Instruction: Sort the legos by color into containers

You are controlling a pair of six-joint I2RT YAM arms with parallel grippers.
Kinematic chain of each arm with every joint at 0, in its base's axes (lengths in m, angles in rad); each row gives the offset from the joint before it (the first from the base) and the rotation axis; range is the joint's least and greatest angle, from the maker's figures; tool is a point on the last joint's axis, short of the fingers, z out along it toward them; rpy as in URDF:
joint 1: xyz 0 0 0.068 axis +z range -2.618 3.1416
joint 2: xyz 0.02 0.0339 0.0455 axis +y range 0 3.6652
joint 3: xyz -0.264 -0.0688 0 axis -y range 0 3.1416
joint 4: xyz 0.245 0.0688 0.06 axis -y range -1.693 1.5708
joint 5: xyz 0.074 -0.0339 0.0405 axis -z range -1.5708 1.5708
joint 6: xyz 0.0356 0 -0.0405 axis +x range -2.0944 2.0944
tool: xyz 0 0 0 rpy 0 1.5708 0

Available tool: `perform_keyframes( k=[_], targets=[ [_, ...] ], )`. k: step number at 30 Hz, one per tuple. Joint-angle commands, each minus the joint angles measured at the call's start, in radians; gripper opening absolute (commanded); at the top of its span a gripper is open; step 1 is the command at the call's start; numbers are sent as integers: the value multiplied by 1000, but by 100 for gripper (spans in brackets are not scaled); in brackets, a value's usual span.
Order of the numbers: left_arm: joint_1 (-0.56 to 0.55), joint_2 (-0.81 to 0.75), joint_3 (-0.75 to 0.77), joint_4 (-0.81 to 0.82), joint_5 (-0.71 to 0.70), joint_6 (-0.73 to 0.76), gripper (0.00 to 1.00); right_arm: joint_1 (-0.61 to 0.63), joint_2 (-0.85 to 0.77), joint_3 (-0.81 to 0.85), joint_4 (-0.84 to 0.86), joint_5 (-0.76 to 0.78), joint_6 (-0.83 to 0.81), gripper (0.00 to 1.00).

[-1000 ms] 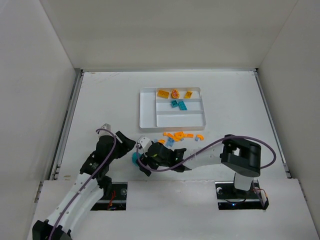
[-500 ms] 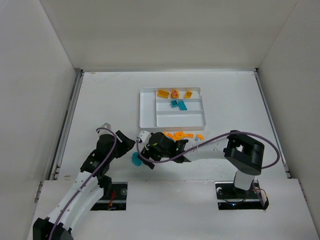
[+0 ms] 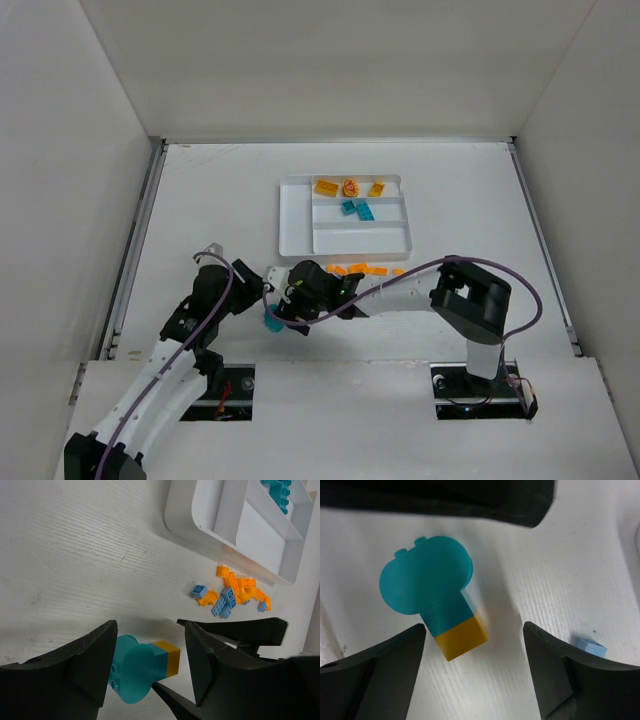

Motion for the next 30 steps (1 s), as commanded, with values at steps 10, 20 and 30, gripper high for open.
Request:
perform_keyframes(
  k=[10,20,30],
  targets=[
    [-37,6,52,-48,-90,-91,53,1,16,17,43,-80,-5,52],
    [-5,-71,24,-12,-69,-110,55,-21,-68,-51,63,-127,53,30],
    [-20,15,71,126,38,-126,9,-48,-335,-296,189,-81,217,25]
  ],
)
